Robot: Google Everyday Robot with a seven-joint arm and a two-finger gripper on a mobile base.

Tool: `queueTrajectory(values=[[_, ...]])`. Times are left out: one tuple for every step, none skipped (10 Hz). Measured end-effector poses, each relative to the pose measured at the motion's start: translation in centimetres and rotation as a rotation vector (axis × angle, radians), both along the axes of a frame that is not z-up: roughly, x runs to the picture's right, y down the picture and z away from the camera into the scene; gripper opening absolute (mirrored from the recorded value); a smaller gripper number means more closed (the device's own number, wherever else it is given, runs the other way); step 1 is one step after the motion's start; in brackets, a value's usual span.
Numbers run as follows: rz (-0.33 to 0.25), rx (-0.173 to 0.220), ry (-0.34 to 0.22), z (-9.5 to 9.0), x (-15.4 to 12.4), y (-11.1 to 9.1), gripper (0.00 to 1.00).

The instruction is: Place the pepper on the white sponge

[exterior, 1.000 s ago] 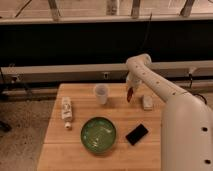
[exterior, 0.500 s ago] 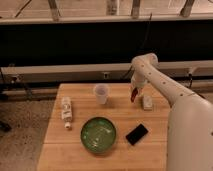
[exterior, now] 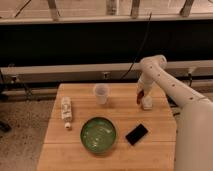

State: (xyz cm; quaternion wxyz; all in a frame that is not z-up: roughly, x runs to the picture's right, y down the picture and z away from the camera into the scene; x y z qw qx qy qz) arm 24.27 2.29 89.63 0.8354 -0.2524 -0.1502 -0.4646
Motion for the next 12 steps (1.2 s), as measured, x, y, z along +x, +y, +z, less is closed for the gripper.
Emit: queueTrajectory(values=[[0.007,-0.004,-0.003,-0.2,0.1,0.4,0.0],[0.011,-0.007,0.0,-0.4,0.8,0.7,0.0],[0.017,-0.021,0.006,-0.5,2.0,1.5,0.0],[0.02,-0.023,0.003,-0.5,2.1,1.6,0.0],[0.025,-0.028,-0.003,-0.5,2.0,1.9,0.0],[0.028,-0.035,0.01,-0.5,2.9,2.3,0.0],[0.03,-0.044,0.009,-0.4,2.7,2.5,0.0],[0.032,-0.04,0.005,-0.3,2.6,2.4,0.0],[0.035,-0.04,0.003,-0.3,2.7,2.4,0.0],[0.033,-0.04,0.008,-0.4,3.2,2.6,0.05],[0.027,-0.034,0.009,-0.6,3.2,2.5,0.14],[0.025,-0.033,0.008,-0.6,3.0,2.4,0.19]])
